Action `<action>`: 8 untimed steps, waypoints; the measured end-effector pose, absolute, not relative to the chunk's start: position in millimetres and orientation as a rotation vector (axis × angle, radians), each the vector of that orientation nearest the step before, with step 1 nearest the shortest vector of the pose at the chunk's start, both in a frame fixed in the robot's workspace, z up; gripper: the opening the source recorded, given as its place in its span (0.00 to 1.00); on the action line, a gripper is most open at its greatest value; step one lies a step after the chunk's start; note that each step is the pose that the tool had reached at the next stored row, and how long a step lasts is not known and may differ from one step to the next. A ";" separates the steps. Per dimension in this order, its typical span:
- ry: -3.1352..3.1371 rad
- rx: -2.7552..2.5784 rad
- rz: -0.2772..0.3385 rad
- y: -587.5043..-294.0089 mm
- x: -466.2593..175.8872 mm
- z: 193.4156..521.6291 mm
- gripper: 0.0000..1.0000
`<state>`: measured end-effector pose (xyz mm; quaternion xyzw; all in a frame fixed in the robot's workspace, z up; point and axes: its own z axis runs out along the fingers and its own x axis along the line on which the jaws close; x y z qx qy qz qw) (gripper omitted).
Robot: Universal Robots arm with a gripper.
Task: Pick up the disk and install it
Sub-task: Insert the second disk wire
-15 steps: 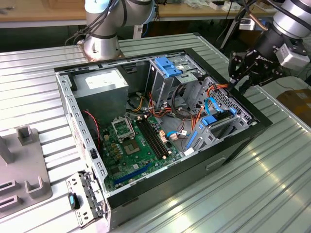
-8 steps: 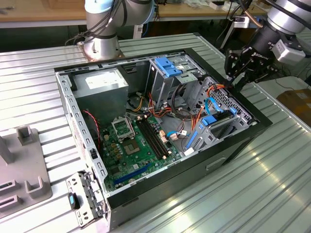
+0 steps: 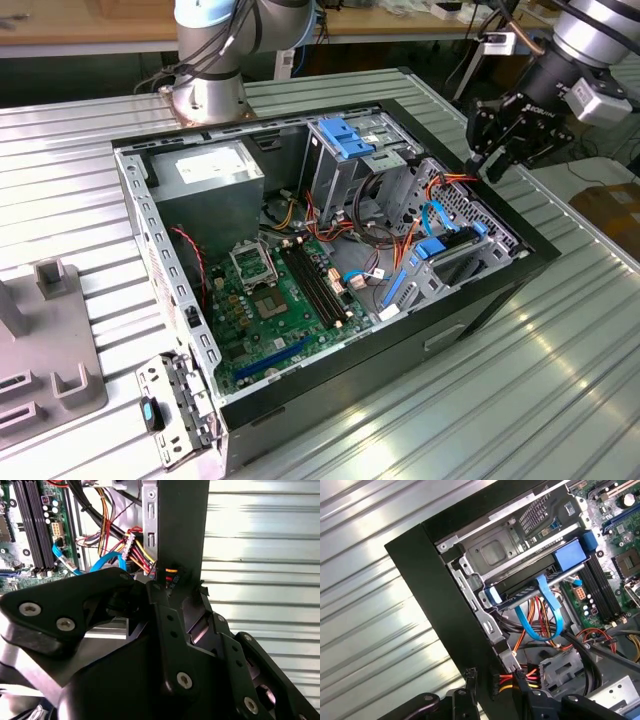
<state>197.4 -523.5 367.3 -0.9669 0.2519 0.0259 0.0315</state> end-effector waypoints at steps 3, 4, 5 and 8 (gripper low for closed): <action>0.750 -2.985 0.080 -523.4 198.4 366.2 0.42; 0.743 -2.987 0.081 -523.2 198.5 365.9 0.42; 0.741 -2.988 0.081 -523.0 198.5 365.8 0.42; 0.740 -2.988 0.081 -523.0 198.5 365.8 0.42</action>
